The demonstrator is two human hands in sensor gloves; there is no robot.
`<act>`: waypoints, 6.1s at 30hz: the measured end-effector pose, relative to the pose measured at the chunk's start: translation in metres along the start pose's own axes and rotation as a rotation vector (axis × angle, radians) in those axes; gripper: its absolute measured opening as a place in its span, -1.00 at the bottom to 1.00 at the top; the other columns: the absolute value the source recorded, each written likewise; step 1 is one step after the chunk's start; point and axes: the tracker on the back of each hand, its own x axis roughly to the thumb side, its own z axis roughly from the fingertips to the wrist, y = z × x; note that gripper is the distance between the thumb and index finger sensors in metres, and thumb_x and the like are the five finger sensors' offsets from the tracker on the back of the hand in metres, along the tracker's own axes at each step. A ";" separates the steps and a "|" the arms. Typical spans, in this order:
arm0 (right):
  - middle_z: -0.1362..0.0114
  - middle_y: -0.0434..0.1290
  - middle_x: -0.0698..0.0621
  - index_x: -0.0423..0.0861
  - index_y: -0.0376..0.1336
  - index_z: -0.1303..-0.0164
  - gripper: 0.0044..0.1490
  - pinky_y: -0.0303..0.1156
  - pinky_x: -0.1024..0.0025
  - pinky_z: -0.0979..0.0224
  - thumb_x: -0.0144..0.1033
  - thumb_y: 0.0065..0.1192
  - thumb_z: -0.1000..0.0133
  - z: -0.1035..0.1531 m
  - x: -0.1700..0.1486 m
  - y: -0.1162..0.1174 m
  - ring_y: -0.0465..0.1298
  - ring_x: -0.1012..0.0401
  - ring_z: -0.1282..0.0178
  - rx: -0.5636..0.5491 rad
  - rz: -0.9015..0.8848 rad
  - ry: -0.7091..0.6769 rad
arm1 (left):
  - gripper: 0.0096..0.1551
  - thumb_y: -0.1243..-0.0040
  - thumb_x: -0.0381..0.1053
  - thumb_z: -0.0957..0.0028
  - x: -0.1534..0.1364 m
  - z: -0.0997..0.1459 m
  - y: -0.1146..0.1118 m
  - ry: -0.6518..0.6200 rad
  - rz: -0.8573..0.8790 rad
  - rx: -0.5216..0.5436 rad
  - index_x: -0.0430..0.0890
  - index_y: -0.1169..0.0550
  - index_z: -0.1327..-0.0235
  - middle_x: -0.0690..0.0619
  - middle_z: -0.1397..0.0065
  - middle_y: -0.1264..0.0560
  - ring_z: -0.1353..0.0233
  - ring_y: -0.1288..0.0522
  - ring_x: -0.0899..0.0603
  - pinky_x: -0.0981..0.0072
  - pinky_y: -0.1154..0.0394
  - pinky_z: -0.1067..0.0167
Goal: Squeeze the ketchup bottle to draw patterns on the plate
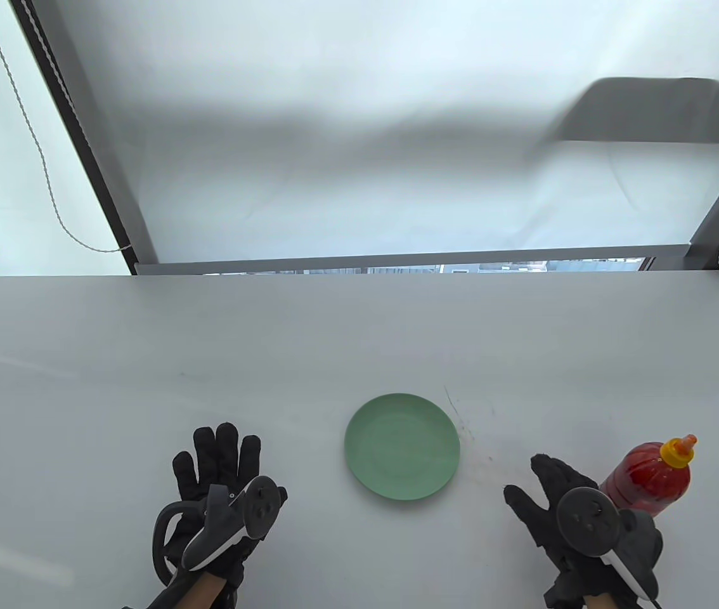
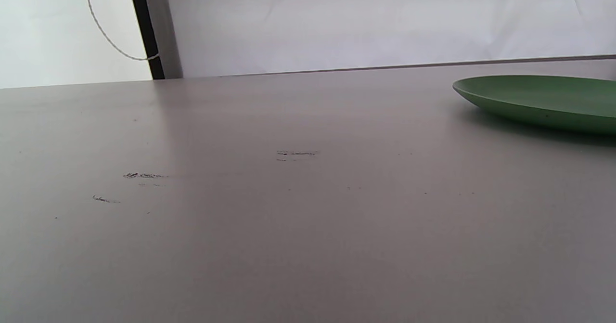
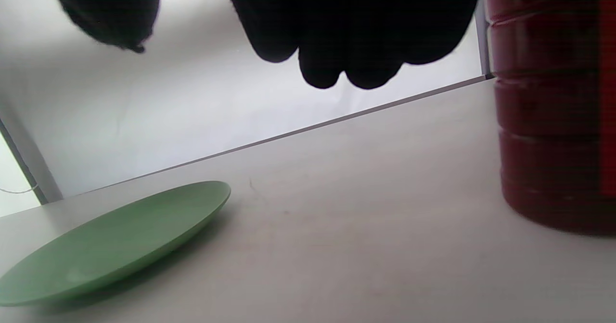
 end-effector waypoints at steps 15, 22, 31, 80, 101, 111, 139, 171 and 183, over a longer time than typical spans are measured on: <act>-0.03 0.73 -0.10 -0.10 0.49 -0.23 -0.04 0.60 0.32 0.04 0.56 0.30 -0.09 0.004 -0.137 -0.011 0.71 0.07 0.13 0.091 0.070 0.506 | -0.03 0.20 0.35 -0.21 0.000 -0.002 -0.003 0.008 -0.005 0.009 -0.13 0.11 -0.70 -0.37 -0.75 0.35 -0.61 0.44 -0.48 -0.53 0.40 -0.34; -0.79 0.15 -0.41 -0.31 -0.14 -0.88 0.60 0.36 -0.08 -0.54 0.55 0.39 -0.01 -0.018 -0.150 0.013 0.32 -0.22 -0.58 0.247 -0.089 0.504 | -0.03 0.19 0.33 -0.21 -0.001 -0.003 -0.004 0.020 -0.007 -0.015 -0.13 0.11 -0.70 -0.37 -0.74 0.35 -0.61 0.45 -0.48 -0.51 0.40 -0.35; -0.93 -0.12 -0.39 -0.24 -0.39 -0.91 0.71 0.07 -0.30 -0.71 0.43 0.51 -0.02 -0.029 -0.158 0.034 -0.04 -0.37 -0.77 0.175 -0.498 0.420 | -0.04 0.19 0.33 -0.22 -0.003 -0.006 -0.009 0.030 -0.005 -0.040 -0.13 0.10 -0.70 -0.37 -0.74 0.36 -0.61 0.45 -0.48 -0.50 0.40 -0.35; -0.68 0.32 -0.27 -0.09 -0.02 -0.75 0.36 0.30 -0.40 -0.62 0.32 0.69 -0.01 -0.019 -0.022 0.024 0.43 -0.21 -0.62 -0.074 -0.784 -0.304 | -0.07 0.04 0.29 -0.18 0.250 -0.013 0.213 -0.683 0.443 0.296 -0.21 -0.10 -0.66 -0.21 -0.45 -0.45 -0.38 -0.40 -0.39 -0.30 -0.37 -0.28; -0.63 0.37 -0.23 -0.07 0.02 -0.75 0.35 0.35 -0.34 -0.61 0.40 0.66 0.00 -0.022 -0.016 0.026 0.47 -0.17 -0.57 -0.020 -0.700 -0.383 | -0.45 -0.04 0.01 -0.16 0.245 -0.017 0.205 -0.675 0.271 0.287 -0.21 -0.43 -0.35 -0.11 -0.25 -0.58 -0.28 -0.52 -0.31 -0.22 -0.47 -0.17; -0.61 0.39 -0.22 -0.07 0.04 -0.74 0.35 0.34 -0.33 -0.60 0.45 0.64 0.02 -0.019 -0.013 0.028 0.48 -0.15 -0.53 -0.036 -0.711 -0.391 | -0.37 -0.09 0.25 -0.18 0.231 -0.021 0.209 -0.601 0.349 0.212 -0.12 -0.42 -0.35 -0.13 -0.28 -0.54 -0.33 -0.44 -0.35 -0.23 -0.39 -0.21; -0.62 0.37 -0.22 -0.06 0.02 -0.75 0.36 0.33 -0.35 -0.60 0.42 0.65 0.01 -0.019 -0.014 0.028 0.45 -0.16 -0.55 -0.042 -0.723 -0.377 | -0.36 -0.13 0.02 -0.25 0.235 -0.024 0.214 -0.738 0.343 0.159 -0.11 -0.28 -0.56 -0.14 -0.38 -0.50 -0.35 -0.42 -0.33 -0.18 -0.40 -0.23; -0.62 0.36 -0.23 -0.08 0.01 -0.75 0.36 0.34 -0.35 -0.60 0.41 0.65 0.01 -0.020 -0.016 0.028 0.46 -0.16 -0.54 -0.049 -0.714 -0.361 | -0.31 -0.19 0.10 -0.19 0.238 -0.023 0.217 -0.665 0.343 0.236 -0.15 -0.34 -0.52 -0.11 -0.32 -0.54 -0.33 -0.45 -0.32 -0.20 -0.42 -0.20; -0.63 0.36 -0.24 -0.08 0.01 -0.75 0.36 0.34 -0.35 -0.60 0.41 0.65 0.01 -0.021 -0.015 0.029 0.45 -0.17 -0.55 -0.045 -0.706 -0.361 | -0.47 -0.18 0.05 -0.21 0.237 -0.025 0.216 -0.640 0.303 0.225 -0.12 -0.47 -0.39 -0.07 -0.20 -0.60 -0.30 -0.49 -0.30 -0.21 -0.43 -0.17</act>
